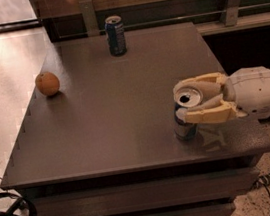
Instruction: Move redbull can near orange
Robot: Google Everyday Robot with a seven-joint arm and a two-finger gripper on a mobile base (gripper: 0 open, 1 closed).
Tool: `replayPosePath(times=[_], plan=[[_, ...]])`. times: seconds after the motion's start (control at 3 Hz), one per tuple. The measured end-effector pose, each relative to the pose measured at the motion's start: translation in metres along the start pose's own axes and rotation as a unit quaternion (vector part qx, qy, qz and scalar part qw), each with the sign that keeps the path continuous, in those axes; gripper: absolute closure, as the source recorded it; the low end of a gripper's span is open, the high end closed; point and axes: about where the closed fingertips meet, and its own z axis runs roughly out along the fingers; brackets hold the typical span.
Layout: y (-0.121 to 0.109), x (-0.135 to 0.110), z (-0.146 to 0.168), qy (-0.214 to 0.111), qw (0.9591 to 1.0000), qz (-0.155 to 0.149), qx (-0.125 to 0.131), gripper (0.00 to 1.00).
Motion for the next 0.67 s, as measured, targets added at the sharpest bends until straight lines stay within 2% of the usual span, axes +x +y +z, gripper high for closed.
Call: replayPosePath(times=[0.33, 0.67], plan=[[-0.012, -0.015, 0.008, 0.004, 0.9998, 0.014, -0.010, 1.00], [-0.044, -0.044, 0.030, 0.018, 0.9988, 0.037, -0.025, 1.00]])
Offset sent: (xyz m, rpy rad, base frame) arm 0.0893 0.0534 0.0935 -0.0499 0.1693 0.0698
